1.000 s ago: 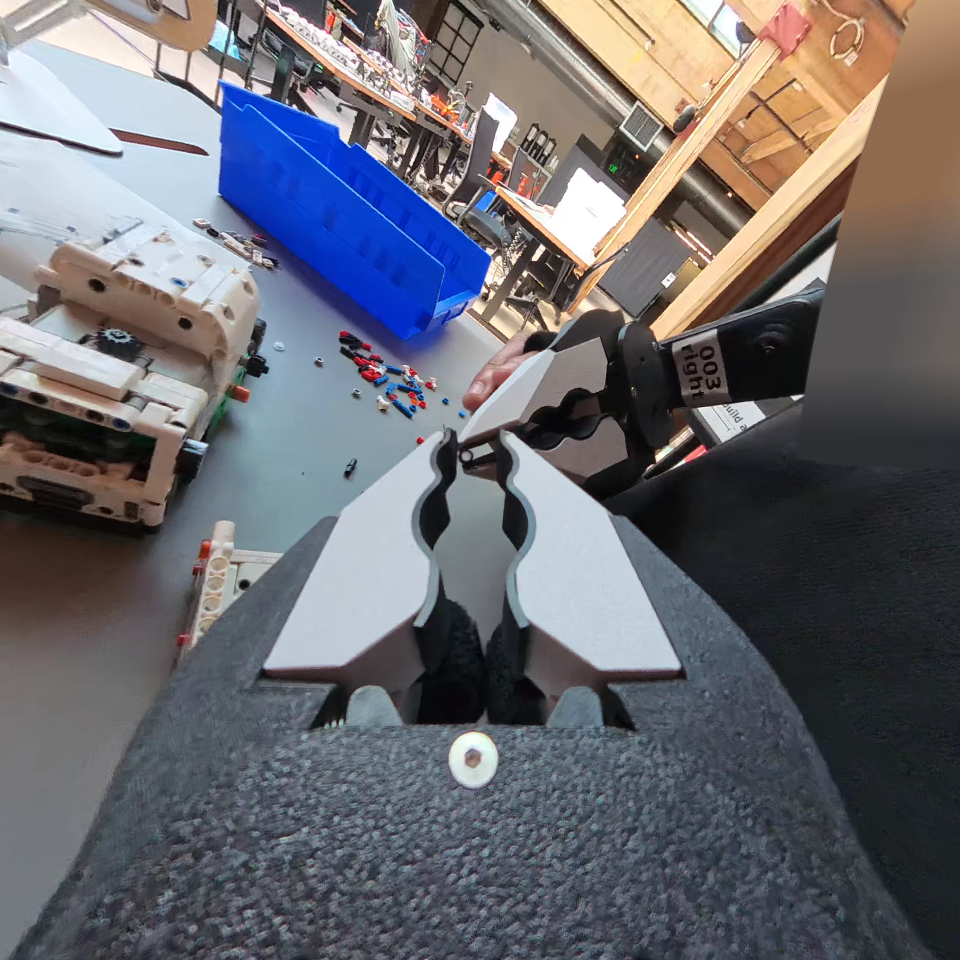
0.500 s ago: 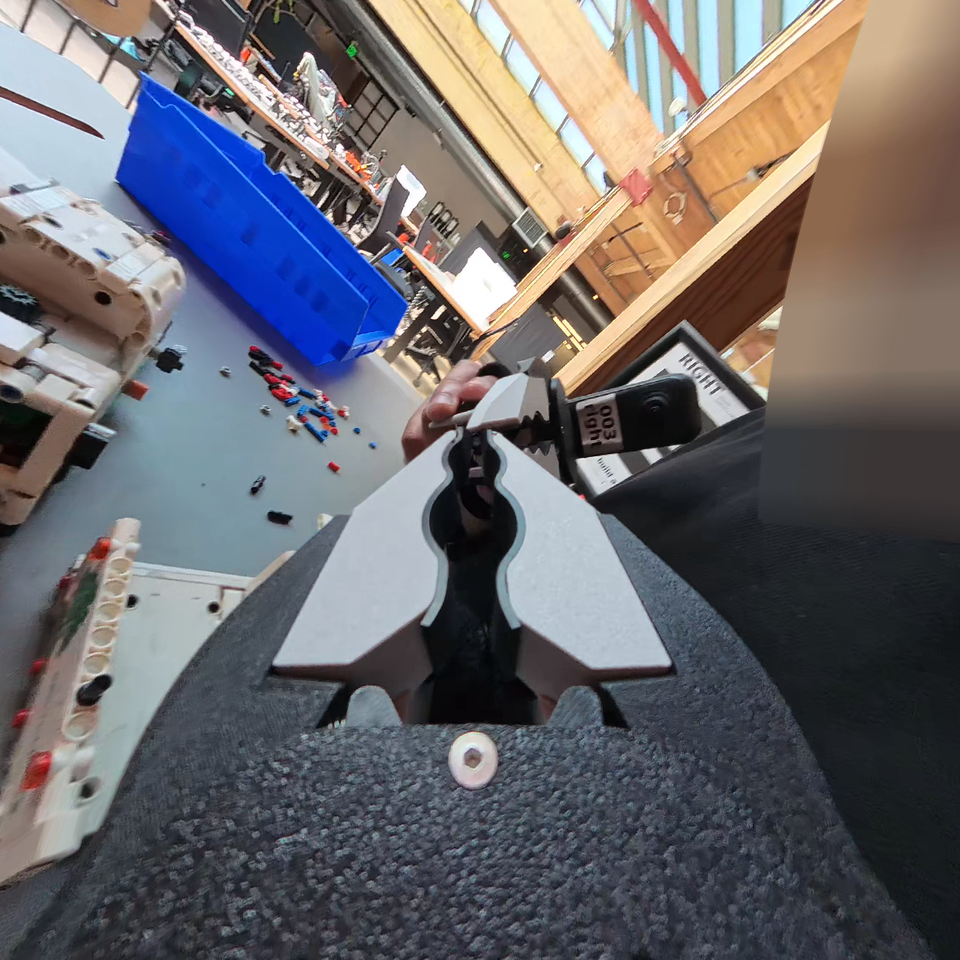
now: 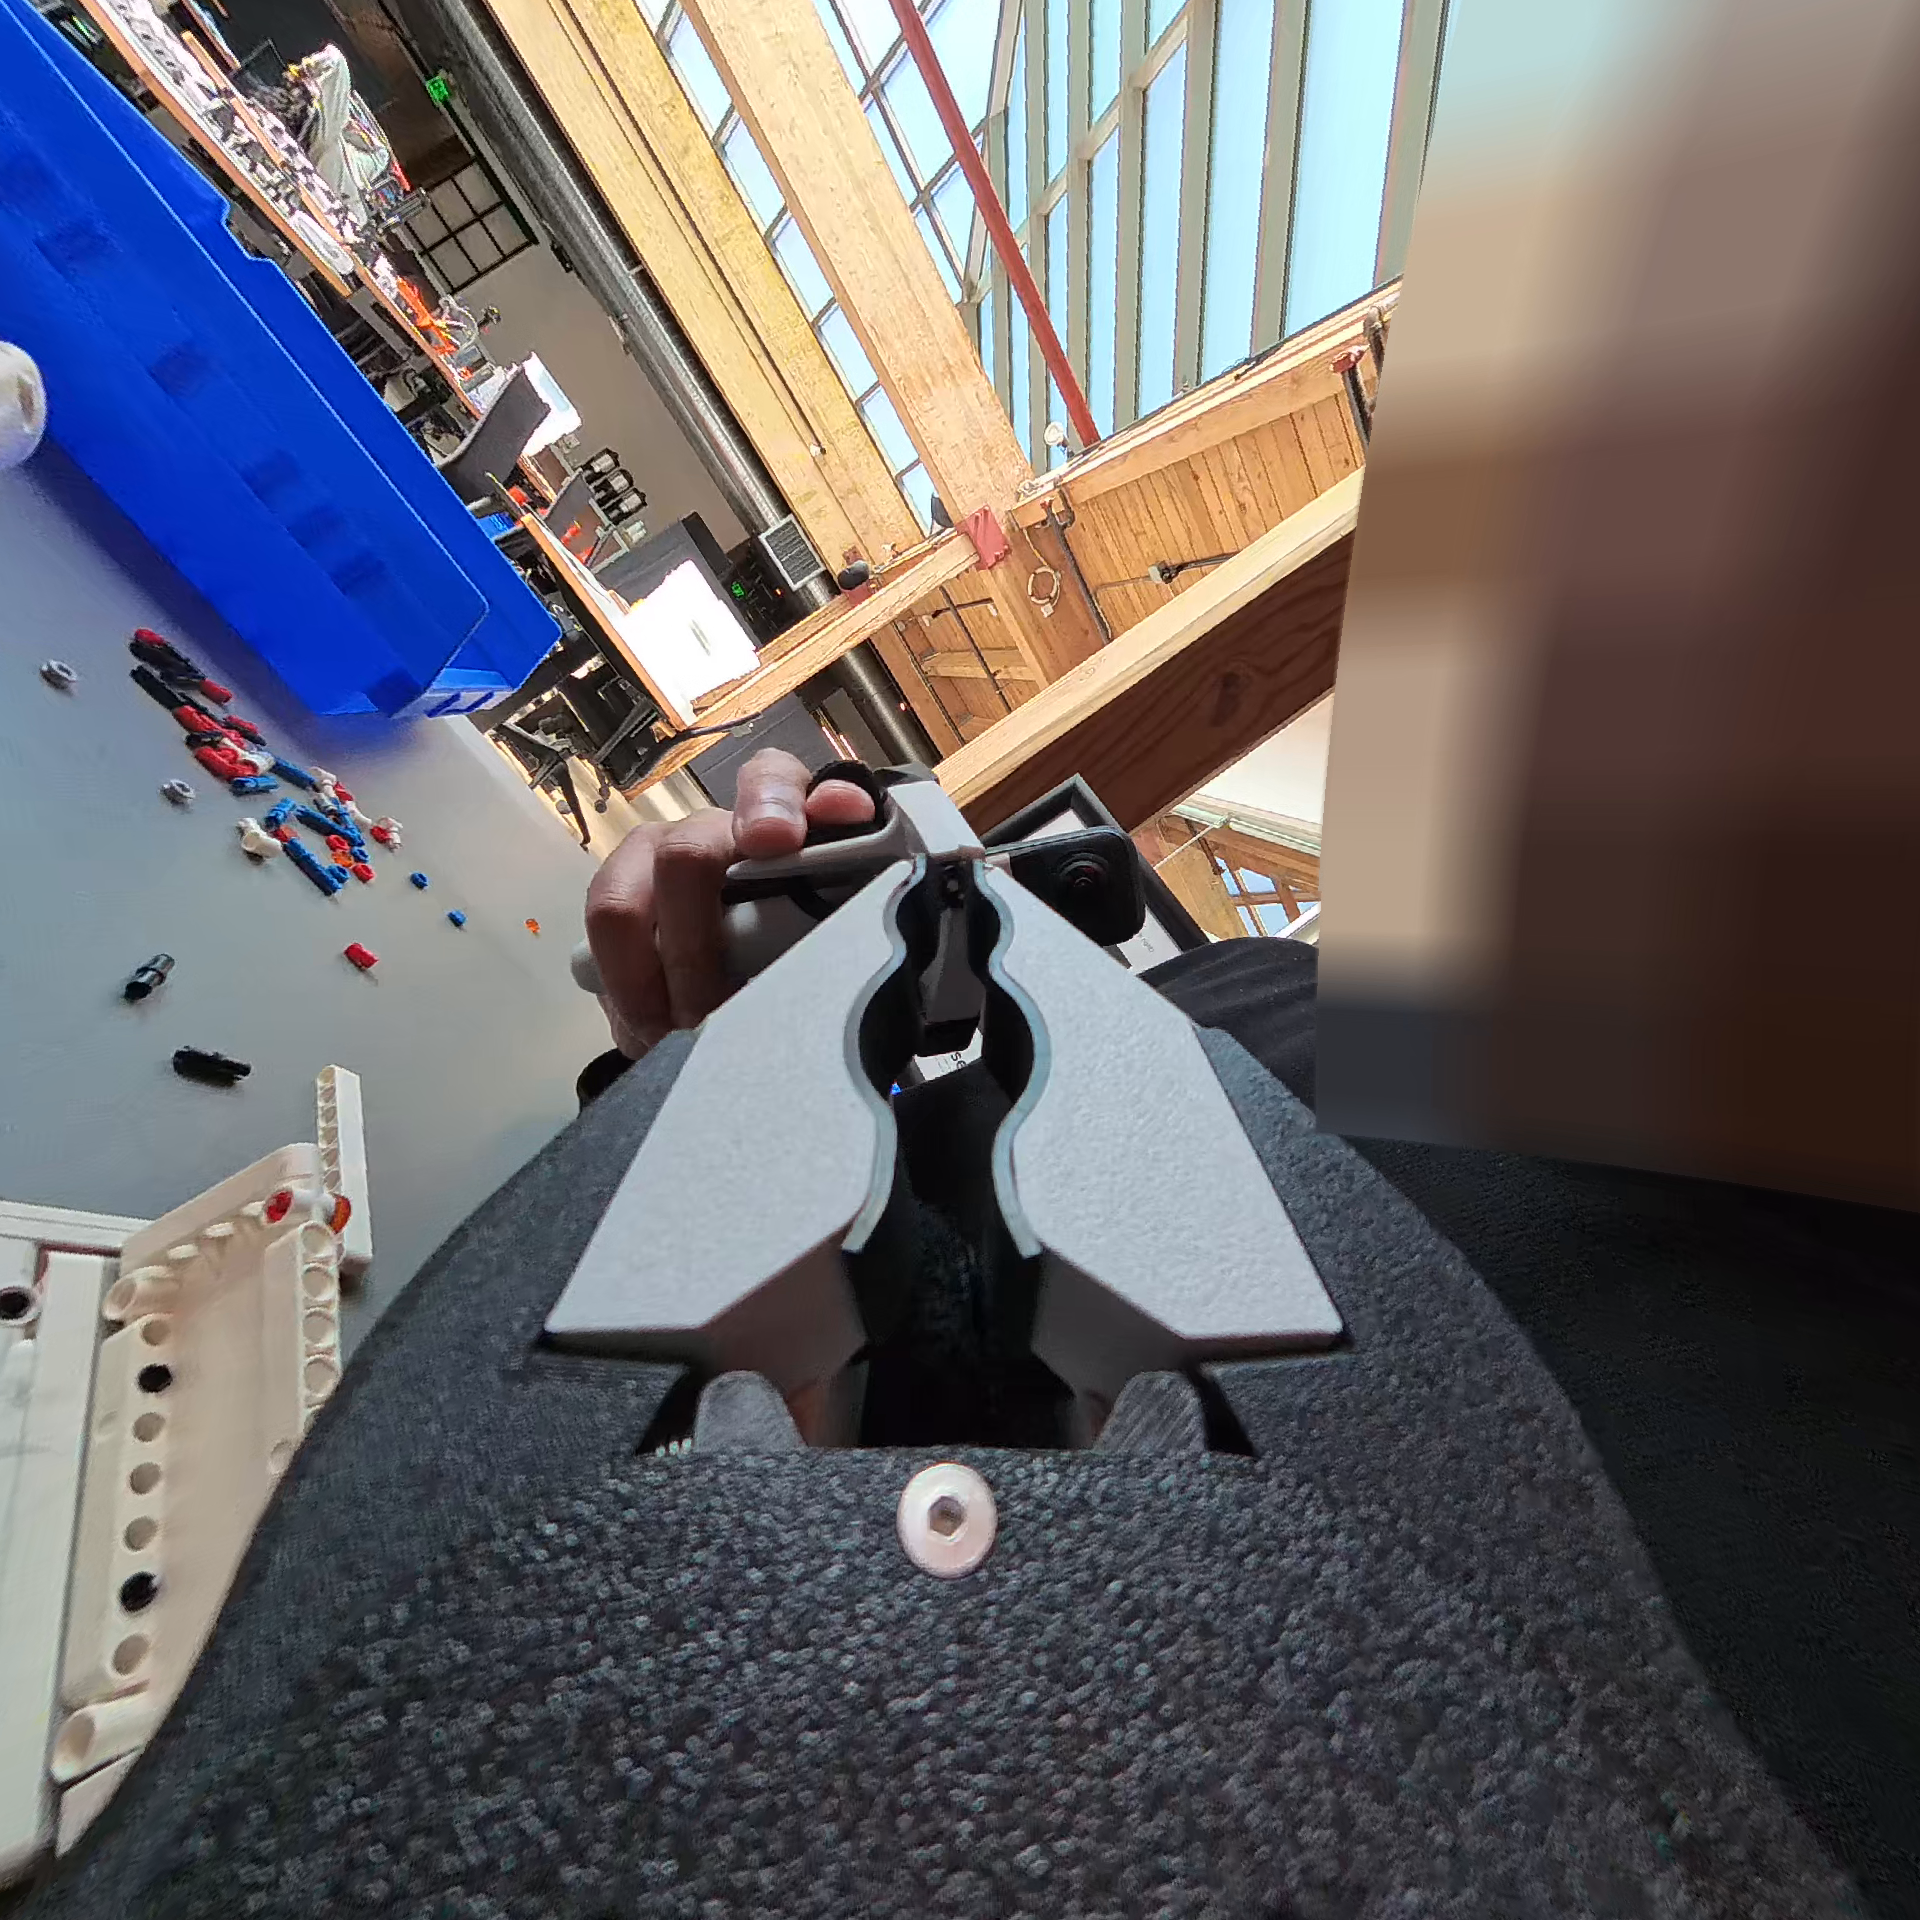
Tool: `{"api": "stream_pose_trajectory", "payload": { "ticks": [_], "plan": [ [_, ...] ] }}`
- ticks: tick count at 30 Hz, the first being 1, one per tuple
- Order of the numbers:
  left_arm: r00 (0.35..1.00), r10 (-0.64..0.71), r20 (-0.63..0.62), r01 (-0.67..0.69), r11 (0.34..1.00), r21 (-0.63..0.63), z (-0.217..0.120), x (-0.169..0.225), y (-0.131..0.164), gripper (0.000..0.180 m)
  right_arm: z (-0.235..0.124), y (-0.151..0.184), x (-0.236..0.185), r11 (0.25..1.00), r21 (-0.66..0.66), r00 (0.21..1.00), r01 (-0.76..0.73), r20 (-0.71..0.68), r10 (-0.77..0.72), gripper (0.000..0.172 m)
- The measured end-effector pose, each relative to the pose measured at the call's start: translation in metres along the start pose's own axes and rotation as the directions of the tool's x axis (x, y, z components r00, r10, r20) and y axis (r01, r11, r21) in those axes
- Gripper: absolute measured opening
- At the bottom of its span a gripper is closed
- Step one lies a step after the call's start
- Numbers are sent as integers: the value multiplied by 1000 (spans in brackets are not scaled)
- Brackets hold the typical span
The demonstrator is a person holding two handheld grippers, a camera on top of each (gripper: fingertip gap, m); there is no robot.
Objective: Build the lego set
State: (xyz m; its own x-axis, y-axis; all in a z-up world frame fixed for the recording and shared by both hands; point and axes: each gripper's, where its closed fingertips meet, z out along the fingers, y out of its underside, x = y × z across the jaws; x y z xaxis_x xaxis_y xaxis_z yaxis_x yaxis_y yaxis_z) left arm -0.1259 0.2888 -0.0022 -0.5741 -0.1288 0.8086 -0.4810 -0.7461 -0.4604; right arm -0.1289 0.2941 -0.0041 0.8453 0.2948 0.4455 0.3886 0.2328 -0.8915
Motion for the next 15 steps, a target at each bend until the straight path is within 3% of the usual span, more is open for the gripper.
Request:
{"api": "stream_pose_trajectory", "payload": {
  "ticks": [10, 13, 15],
  "plan": [
    [1000, 23, 9, -23, 1000, -21, 0, 2, 3, 2, -2, -1, -3, 999, -1, 998, -47, 50, 47, 4],
    [984, 145, 99, -139, 988, -73, -3, -5, 6, 2, -2, 5, -5, 997, -40, 993, -73, 86, 76, 3],
    [911, 340, 231, -304, 936, -178, -20, -18, 6, 5, -1, 11, -5, 991, -81, 988, -106, 104, 114, 3]
  ]
}}
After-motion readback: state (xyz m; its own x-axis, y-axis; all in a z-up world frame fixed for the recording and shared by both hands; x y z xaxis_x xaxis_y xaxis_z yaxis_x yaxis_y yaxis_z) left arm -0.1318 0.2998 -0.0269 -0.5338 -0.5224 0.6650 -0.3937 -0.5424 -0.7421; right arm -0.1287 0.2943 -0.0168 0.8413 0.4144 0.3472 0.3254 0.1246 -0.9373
